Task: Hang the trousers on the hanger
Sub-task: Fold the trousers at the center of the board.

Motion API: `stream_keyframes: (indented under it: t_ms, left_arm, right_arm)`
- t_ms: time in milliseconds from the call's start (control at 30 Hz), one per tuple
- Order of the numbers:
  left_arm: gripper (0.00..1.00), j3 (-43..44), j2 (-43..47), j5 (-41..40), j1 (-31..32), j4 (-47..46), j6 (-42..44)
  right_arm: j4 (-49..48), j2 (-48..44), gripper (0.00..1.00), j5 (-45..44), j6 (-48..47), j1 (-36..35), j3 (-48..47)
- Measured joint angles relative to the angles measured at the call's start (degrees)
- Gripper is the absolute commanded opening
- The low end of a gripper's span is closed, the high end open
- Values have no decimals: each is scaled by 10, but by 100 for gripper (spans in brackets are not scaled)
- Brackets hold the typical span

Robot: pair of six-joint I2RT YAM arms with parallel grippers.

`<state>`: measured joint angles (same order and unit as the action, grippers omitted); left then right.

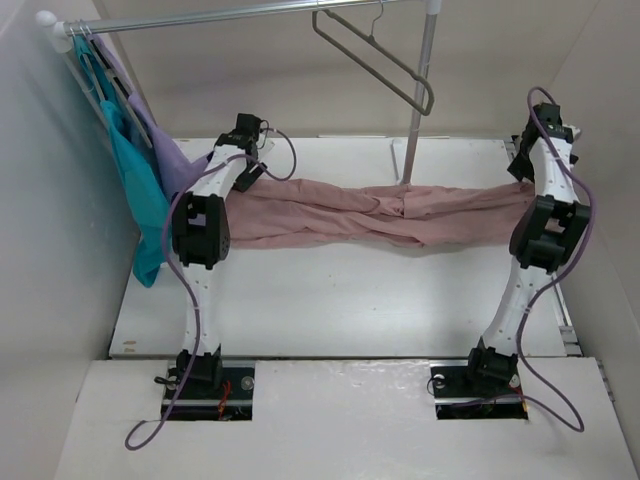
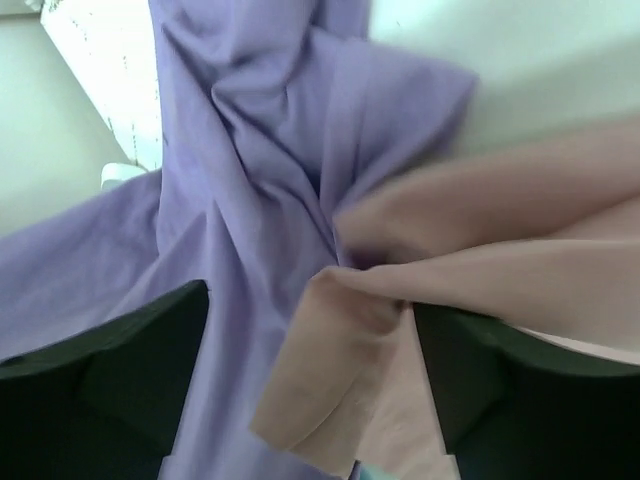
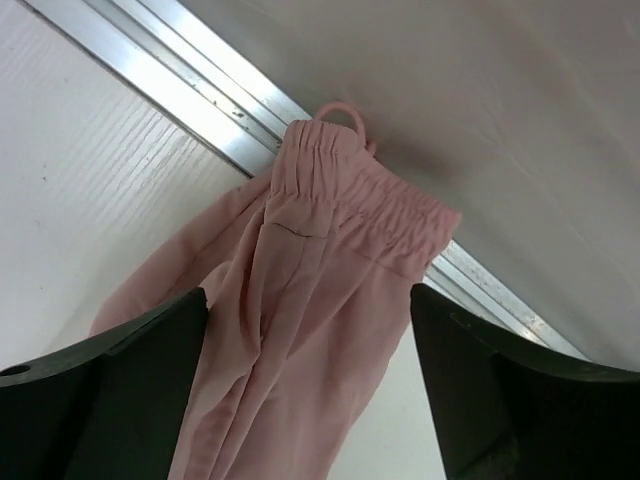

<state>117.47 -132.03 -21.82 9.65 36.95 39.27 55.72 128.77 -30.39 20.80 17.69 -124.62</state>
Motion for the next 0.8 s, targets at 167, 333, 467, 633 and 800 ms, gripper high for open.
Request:
stream_keyframes:
  t_ms: [167,333,467,633,800]
  left_arm:
    - [96,79,-51,2,-4,18,-26]
    - [99,42,-1,18,-3,33,-38]
    - [99,30,52,38,-3,53,-53]
    - [97,-82,177,104,0,59,-53]
    - [99,-311,327,120,42,22,2]
  right_arm:
    - [24,20,99,-13,-13,-23,-30]
    - [29,2,99,-2,-24,-39,-44]
    - [26,-34,99,20,-26,-39,-34]
    - [-8,-181,99,70,-18,-35,160]
    - [-53,-308,99,166,1,7,337]
